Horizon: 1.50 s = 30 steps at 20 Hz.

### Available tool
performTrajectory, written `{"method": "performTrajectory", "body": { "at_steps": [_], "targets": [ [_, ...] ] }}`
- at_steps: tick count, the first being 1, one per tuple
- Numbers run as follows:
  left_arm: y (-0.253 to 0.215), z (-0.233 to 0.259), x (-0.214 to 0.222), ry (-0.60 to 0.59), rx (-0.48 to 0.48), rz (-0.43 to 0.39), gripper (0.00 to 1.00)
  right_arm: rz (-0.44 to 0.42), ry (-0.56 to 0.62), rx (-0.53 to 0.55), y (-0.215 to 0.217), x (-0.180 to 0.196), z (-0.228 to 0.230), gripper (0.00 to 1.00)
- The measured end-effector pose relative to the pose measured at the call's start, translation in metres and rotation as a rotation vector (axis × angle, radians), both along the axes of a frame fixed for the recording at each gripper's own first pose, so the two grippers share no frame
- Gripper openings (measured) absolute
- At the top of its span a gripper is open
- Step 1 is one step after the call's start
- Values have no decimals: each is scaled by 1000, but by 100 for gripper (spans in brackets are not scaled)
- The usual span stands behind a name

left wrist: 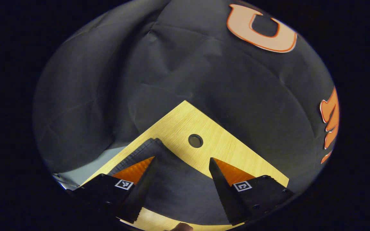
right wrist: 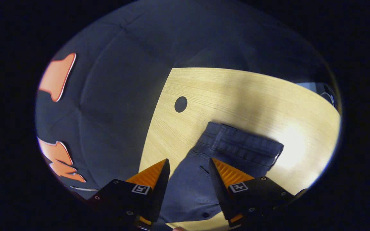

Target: Grasp the waist and the cuffs of the jeans and fold them to make the two legs overlap; first hold the waist and fold one-third of the jeans toward the cuffs, then hold the cuffs and fold the remaining one-third in the same direction to finish folding.

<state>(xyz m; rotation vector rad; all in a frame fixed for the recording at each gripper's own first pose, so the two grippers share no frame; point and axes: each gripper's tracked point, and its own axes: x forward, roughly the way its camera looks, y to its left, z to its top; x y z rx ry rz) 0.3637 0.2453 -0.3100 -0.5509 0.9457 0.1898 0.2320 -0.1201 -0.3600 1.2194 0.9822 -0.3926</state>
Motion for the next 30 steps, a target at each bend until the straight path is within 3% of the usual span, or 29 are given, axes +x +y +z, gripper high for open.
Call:
{"method": "performTrajectory", "body": {
  "at_steps": [2,5,9,13,22,23,24,25,29,30],
  "targets": [
    [-6,22,-4,-50,51,-37,97,36,17,-62,-6,-18,-4,87],
    [-22,65,-11,-177,143,-96,97,75,55,-133,-13,-43,-18,96],
    [-44,125,-31,-337,264,-167,97,96,112,-168,-18,-73,-39,98],
    [-58,183,-51,-472,331,-186,97,103,147,-147,-10,-91,-53,98],
    [-103,288,-130,-700,464,-188,98,108,159,-157,-4,-84,-77,98],
    [-110,297,-139,-719,475,-192,98,108,154,-156,-3,-84,-76,90],
    [-120,306,-149,-738,481,-210,98,110,150,-160,-4,-84,-77,98],
    [-127,315,-156,-760,490,-217,96,104,150,-172,-6,-85,-78,98],
    [-159,313,-173,-738,478,-263,97,129,89,-192,2,-78,-83,81],
    [-168,308,-176,-724,453,-259,99,86,41,-140,8,-69,-83,63]
  ]
}}
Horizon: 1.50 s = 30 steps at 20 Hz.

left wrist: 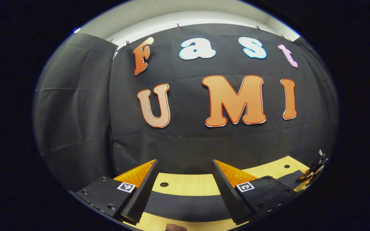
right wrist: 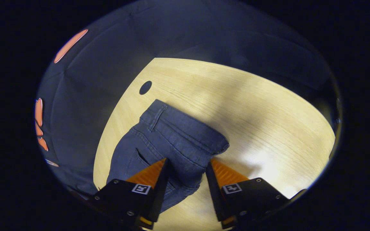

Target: Grasp the waist and the cuffs of the jeans and fold them to make the two legs overlap; first hold the waist and fold one-third of the jeans toward the cuffs, then hold the cuffs and fold the remaining one-third in the same direction to finish folding.

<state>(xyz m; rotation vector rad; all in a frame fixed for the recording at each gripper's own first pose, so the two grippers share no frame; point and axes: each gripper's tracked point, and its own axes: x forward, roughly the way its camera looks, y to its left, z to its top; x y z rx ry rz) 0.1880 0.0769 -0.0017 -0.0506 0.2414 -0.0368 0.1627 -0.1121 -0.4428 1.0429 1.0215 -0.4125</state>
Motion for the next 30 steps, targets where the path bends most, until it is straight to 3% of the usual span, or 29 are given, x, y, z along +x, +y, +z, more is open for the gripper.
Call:
{"method": "performTrajectory", "body": {
  "at_steps": [1,2,6,7,8,14,22,30],
  "targets": [
    [-11,-7,-6,16,-24,-5,99,-79,-8,42,3,3,1,48],
    [-19,-8,-13,26,-34,-4,99,-98,-19,44,3,9,-1,33],
    [-37,-8,-34,25,2,-2,99,-49,-62,-45,3,9,3,32],
    [-40,-8,-37,26,10,-6,99,-76,-49,-35,7,8,7,32],
    [-43,-10,-39,25,15,-14,100,-72,-63,-37,6,6,27,16],
    [-38,-15,-41,25,-3,-62,100,-50,-212,-190,5,8,85,15],
    [8,-13,-41,-28,-24,-89,99,68,-357,-383,55,14,192,15],
    [47,-7,-39,-89,-1,-82,99,220,-446,-505,126,26,240,14]
  ]
}}
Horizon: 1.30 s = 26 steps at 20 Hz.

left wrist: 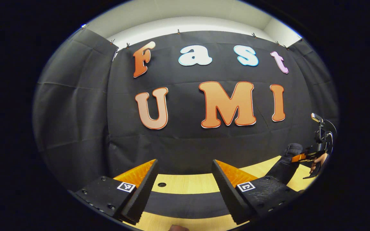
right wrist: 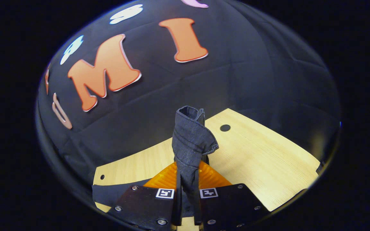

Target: Grasp the waist and the cuffs of the jeans and fold them to make the two legs overlap; first hold the waist and fold one-third of the jeans toward the cuffs, then hold the cuffs and fold the remaining one-third in the same direction to finish folding.

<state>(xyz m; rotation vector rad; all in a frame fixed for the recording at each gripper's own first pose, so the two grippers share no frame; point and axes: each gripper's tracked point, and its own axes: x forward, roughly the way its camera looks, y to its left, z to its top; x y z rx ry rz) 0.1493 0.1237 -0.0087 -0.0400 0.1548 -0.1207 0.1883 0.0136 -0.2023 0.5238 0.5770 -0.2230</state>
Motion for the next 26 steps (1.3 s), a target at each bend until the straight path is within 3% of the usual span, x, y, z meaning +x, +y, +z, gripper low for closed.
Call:
{"method": "performTrajectory", "body": {
  "at_steps": [7,19,24,26],
  "targets": [
    [28,-17,4,28,-11,19,99,165,-20,-119,83,4,14,14],
    [81,-32,4,63,-2,112,99,304,35,-115,187,6,-16,14],
    [101,-41,2,94,-4,141,99,361,119,-91,222,4,-43,14],
    [108,-47,4,108,-2,148,100,378,162,-61,236,-3,-58,24]
  ]
}}
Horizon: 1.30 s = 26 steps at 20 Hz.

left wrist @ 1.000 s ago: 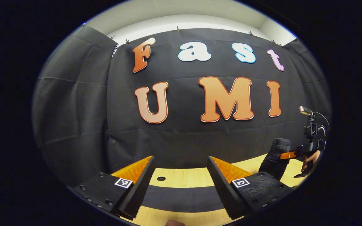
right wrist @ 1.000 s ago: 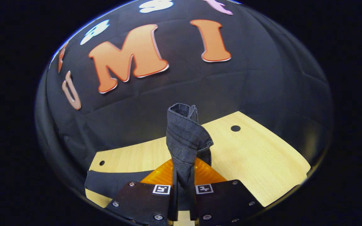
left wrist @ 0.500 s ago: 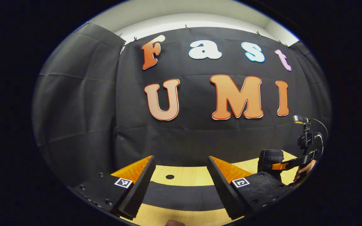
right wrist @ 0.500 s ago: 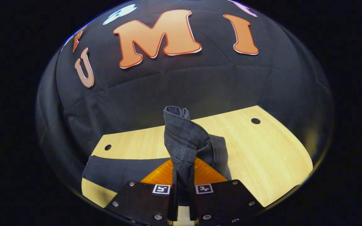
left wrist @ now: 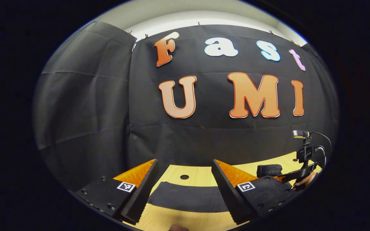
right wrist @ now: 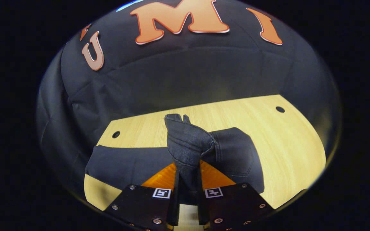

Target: Grasp the waist and the cuffs of the jeans and fold them to make the two legs overlap; first hold the waist and fold one-third of the jeans toward the cuffs, then hold the cuffs and fold the remaining one-third in the same direction to finish folding.

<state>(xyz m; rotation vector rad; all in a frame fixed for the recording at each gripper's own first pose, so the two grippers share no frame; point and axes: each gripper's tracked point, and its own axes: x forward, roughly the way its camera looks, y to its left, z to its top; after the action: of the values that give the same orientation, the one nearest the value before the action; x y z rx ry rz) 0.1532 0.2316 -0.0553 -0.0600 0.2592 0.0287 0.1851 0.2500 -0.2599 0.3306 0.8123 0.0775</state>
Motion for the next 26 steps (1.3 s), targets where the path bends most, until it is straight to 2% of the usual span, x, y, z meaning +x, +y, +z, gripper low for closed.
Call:
{"method": "performTrajectory", "body": {
  "at_steps": [1,4,8,10,11,12,13,14,15,16,17,18,23,26],
  "targets": [
    [3,-3,0,7,1,2,99,5,11,9,5,-1,-3,25],
    [15,-12,2,33,2,9,99,12,35,25,19,-4,-9,42],
    [23,-42,4,128,-40,-2,99,45,38,44,26,-7,-9,50],
    [29,-62,6,184,-61,-10,99,44,14,109,46,-4,4,73],
    [31,-69,8,204,-66,-13,99,32,2,104,49,-2,8,73],
    [34,-75,9,222,-71,-20,99,25,-12,94,49,0,12,85],
    [37,-82,10,245,-80,-29,99,18,-19,86,46,0,16,80],
    [39,-90,13,268,-95,-38,99,7,-30,85,43,-1,21,88],
    [42,-101,15,302,-109,-46,99,-8,-44,73,38,-2,28,89],
    [46,-115,18,340,-119,-47,99,-21,-66,60,31,-2,37,84],
    [49,-128,19,387,-132,-49,99,-35,-94,35,21,-3,46,93],
    [51,-142,22,436,-143,-50,99,-48,-115,16,11,-6,56,94],
    [58,-214,31,681,-244,-20,98,-175,-227,-104,-59,-29,110,96],
    [63,-247,34,782,-304,4,98,-255,-267,-161,-106,-47,134,96]
  ]
}}
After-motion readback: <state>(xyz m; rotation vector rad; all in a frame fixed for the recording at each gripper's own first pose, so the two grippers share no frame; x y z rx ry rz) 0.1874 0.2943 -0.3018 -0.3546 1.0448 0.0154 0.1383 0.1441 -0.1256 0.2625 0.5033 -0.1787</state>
